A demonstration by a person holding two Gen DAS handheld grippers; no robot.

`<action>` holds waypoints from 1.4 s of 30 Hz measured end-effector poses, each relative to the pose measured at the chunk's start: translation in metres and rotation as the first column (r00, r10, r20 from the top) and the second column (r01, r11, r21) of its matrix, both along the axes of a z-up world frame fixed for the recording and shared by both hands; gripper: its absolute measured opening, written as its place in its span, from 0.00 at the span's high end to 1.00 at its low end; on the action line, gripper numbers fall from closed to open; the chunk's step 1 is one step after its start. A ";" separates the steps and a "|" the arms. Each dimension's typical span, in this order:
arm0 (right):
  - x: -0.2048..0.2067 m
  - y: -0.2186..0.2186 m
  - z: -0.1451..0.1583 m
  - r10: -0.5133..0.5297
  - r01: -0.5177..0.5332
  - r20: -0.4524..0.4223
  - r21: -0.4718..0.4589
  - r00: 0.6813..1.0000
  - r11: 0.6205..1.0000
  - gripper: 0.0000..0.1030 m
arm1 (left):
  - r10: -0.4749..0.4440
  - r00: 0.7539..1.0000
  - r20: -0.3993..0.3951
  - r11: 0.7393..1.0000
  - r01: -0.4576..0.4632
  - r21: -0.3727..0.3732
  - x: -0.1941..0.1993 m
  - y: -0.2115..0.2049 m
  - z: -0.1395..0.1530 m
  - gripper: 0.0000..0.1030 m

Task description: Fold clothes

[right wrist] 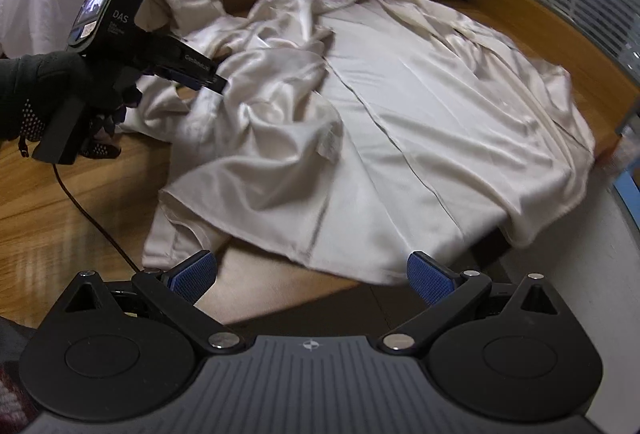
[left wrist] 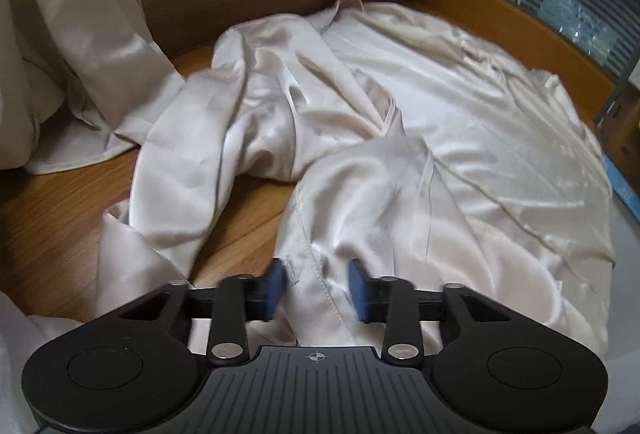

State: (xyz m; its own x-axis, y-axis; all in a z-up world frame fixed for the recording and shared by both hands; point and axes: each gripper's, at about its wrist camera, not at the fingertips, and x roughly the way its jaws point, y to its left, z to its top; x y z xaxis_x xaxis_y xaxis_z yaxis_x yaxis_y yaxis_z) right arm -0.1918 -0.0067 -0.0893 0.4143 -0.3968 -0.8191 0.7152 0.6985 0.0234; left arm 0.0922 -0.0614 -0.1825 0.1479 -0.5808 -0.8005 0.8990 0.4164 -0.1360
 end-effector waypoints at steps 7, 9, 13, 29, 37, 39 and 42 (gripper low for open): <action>-0.019 -0.008 -0.003 -0.088 0.088 -0.001 0.031 0.996 0.996 0.01 | -0.028 0.996 -0.081 0.996 0.021 -0.092 -0.007 -0.010 0.038 0.93; -0.023 -0.013 -0.003 -0.106 0.105 0.013 0.034 0.994 0.994 0.01 | -0.073 0.994 -0.086 0.991 0.062 -0.120 -0.016 -0.026 0.055 0.93; -0.031 -0.026 -0.003 -0.138 0.136 0.041 0.051 0.990 0.989 0.01 | -0.166 0.982 -0.093 0.975 0.149 -0.167 -0.037 -0.060 0.085 0.93; -0.046 -0.071 -0.004 -0.221 0.217 0.069 0.060 0.973 0.974 0.01 | -0.392 0.910 -0.131 0.916 0.373 -0.151 -0.110 -0.211 0.081 0.68; -0.017 -0.083 -0.002 -0.141 0.135 0.096 0.059 0.985 0.989 0.01 | -0.376 0.923 -0.084 0.924 0.367 -0.108 -0.070 -0.187 0.086 0.59; -0.005 -0.086 -0.001 -0.095 0.091 0.100 0.051 0.990 0.995 0.01 | -0.354 0.933 -0.064 0.933 0.348 -0.086 -0.053 -0.170 0.082 0.57; 0.017 -0.092 -0.001 -0.018 0.014 0.099 0.046 0.995 0.999 0.03 | -0.329 0.944 -0.013 0.943 0.329 -0.044 -0.032 -0.142 0.076 0.54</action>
State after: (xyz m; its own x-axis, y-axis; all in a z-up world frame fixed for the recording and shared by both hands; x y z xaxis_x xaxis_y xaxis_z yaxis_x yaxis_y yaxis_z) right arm -0.1743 -0.0989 -0.0907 0.4885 -0.3675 -0.7914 0.7189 0.6836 0.1263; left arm 0.0604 -0.2030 -0.1069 -0.0731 -0.6268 -0.7758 0.9818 0.0915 -0.1664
